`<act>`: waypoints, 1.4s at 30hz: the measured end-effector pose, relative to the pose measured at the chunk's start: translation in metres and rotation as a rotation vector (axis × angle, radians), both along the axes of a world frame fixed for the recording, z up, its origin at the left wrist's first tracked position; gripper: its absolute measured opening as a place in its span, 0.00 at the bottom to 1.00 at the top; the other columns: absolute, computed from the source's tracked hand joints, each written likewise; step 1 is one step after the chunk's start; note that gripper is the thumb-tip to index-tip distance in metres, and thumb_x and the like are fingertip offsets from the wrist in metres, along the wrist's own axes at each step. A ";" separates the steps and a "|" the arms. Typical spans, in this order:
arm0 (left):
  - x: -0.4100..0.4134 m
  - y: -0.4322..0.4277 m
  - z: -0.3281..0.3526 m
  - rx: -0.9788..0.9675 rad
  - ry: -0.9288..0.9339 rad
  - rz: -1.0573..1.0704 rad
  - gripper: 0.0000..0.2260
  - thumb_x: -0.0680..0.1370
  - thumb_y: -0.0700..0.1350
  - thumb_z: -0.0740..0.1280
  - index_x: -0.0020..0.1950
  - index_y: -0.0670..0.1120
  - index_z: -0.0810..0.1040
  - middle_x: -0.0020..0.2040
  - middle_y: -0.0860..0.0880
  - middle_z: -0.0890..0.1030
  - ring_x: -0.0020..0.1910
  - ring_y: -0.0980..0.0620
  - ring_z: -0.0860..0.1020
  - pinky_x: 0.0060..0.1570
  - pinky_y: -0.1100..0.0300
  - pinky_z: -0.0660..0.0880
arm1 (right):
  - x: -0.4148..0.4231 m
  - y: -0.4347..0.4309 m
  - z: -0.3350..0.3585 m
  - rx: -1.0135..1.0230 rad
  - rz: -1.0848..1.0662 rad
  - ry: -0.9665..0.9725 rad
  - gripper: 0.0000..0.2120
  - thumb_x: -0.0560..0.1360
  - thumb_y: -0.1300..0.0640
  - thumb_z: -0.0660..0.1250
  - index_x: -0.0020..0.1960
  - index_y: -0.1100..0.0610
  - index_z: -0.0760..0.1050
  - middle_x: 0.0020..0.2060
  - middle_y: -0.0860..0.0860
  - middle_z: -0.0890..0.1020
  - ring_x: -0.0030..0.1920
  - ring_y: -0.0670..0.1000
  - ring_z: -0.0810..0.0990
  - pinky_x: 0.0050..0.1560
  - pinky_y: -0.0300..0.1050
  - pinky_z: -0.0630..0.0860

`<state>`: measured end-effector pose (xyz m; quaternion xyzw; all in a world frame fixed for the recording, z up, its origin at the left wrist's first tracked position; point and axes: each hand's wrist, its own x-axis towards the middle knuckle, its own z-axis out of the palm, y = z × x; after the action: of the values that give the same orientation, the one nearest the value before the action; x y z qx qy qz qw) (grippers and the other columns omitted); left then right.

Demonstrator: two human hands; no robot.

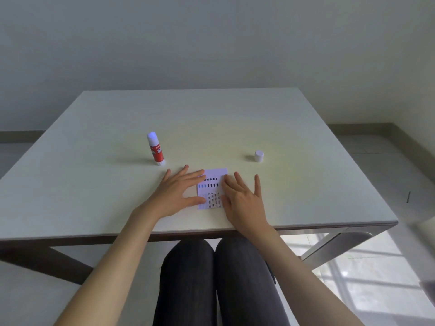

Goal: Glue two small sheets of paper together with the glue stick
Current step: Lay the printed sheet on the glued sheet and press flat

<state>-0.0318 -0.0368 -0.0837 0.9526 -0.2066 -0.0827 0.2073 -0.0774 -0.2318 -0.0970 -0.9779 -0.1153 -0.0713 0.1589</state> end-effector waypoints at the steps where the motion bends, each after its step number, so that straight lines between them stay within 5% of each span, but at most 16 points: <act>1: 0.000 0.005 -0.001 0.003 0.014 0.007 0.33 0.73 0.60 0.66 0.75 0.57 0.58 0.76 0.62 0.56 0.77 0.55 0.46 0.74 0.45 0.39 | 0.001 0.004 0.001 0.004 0.007 0.000 0.21 0.79 0.56 0.53 0.72 0.55 0.62 0.73 0.47 0.65 0.76 0.52 0.56 0.73 0.60 0.38; 5: -0.002 0.011 -0.004 0.007 0.042 -0.001 0.38 0.71 0.64 0.66 0.76 0.58 0.53 0.76 0.64 0.53 0.77 0.57 0.43 0.73 0.43 0.36 | 0.001 0.003 0.004 -0.077 0.010 0.017 0.24 0.80 0.52 0.51 0.75 0.54 0.55 0.76 0.47 0.57 0.77 0.54 0.49 0.71 0.62 0.32; 9: -0.002 0.011 -0.004 -0.003 0.048 -0.008 0.38 0.69 0.67 0.63 0.75 0.59 0.53 0.75 0.66 0.52 0.77 0.58 0.42 0.72 0.41 0.35 | -0.009 0.016 0.002 -0.173 0.287 0.076 0.33 0.75 0.38 0.35 0.76 0.52 0.44 0.77 0.45 0.47 0.77 0.52 0.40 0.63 0.61 0.21; 14: -0.001 0.011 -0.006 -0.023 0.064 -0.005 0.38 0.70 0.65 0.65 0.75 0.59 0.53 0.75 0.66 0.52 0.76 0.58 0.41 0.71 0.42 0.33 | 0.029 0.003 0.011 -0.219 0.010 0.175 0.35 0.76 0.35 0.40 0.76 0.53 0.41 0.78 0.47 0.45 0.76 0.53 0.37 0.68 0.64 0.27; 18: 0.000 0.012 -0.009 -0.040 0.059 -0.006 0.38 0.70 0.63 0.66 0.75 0.59 0.53 0.76 0.66 0.53 0.77 0.58 0.41 0.71 0.42 0.32 | 0.010 0.024 -0.003 -0.245 0.238 0.101 0.41 0.69 0.28 0.31 0.76 0.49 0.38 0.77 0.44 0.45 0.76 0.52 0.36 0.66 0.64 0.24; 22: 0.000 0.012 -0.009 -0.041 0.062 0.000 0.38 0.70 0.65 0.65 0.76 0.58 0.53 0.76 0.66 0.52 0.76 0.58 0.40 0.71 0.42 0.31 | 0.029 0.009 0.009 -0.288 0.021 0.146 0.39 0.73 0.31 0.37 0.76 0.51 0.40 0.78 0.45 0.44 0.76 0.56 0.35 0.68 0.65 0.27; 27: 0.000 0.012 -0.011 -0.054 0.061 -0.001 0.37 0.70 0.65 0.65 0.75 0.58 0.55 0.75 0.67 0.51 0.76 0.58 0.41 0.70 0.43 0.31 | 0.000 0.028 -0.004 -0.288 0.209 0.109 0.49 0.62 0.25 0.24 0.76 0.50 0.38 0.77 0.45 0.43 0.74 0.51 0.30 0.64 0.62 0.20; 31: 0.000 0.012 -0.011 -0.039 0.064 -0.001 0.38 0.69 0.66 0.64 0.75 0.59 0.55 0.76 0.66 0.51 0.76 0.58 0.40 0.70 0.43 0.31 | 0.016 0.013 0.010 -0.315 0.033 0.146 0.43 0.69 0.28 0.33 0.76 0.53 0.37 0.77 0.47 0.41 0.75 0.56 0.33 0.68 0.66 0.26; 37: 0.000 0.011 -0.011 -0.040 0.058 0.004 0.37 0.70 0.65 0.65 0.75 0.58 0.55 0.76 0.64 0.51 0.77 0.57 0.41 0.70 0.42 0.31 | -0.006 0.020 -0.005 -0.265 0.142 0.120 0.49 0.61 0.25 0.22 0.76 0.49 0.38 0.77 0.44 0.43 0.75 0.52 0.33 0.63 0.62 0.19; 39: -0.001 0.011 -0.008 -0.027 0.063 0.004 0.37 0.70 0.65 0.65 0.75 0.57 0.55 0.77 0.63 0.51 0.77 0.57 0.41 0.71 0.42 0.32 | 0.009 0.012 0.005 -0.274 0.022 0.149 0.44 0.66 0.27 0.29 0.76 0.50 0.37 0.77 0.46 0.42 0.76 0.56 0.35 0.67 0.66 0.26; 42: -0.001 0.010 -0.005 -0.025 0.070 0.006 0.37 0.70 0.64 0.66 0.75 0.57 0.55 0.77 0.63 0.51 0.77 0.57 0.41 0.71 0.42 0.32 | -0.003 0.023 0.002 -0.258 0.033 0.113 0.45 0.67 0.27 0.31 0.76 0.53 0.37 0.77 0.47 0.41 0.76 0.55 0.34 0.64 0.62 0.20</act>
<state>-0.0332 -0.0265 -0.0891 0.9471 -0.1973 -0.1127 0.2266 -0.0801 -0.2087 -0.0953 -0.9906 -0.1306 0.0022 0.0395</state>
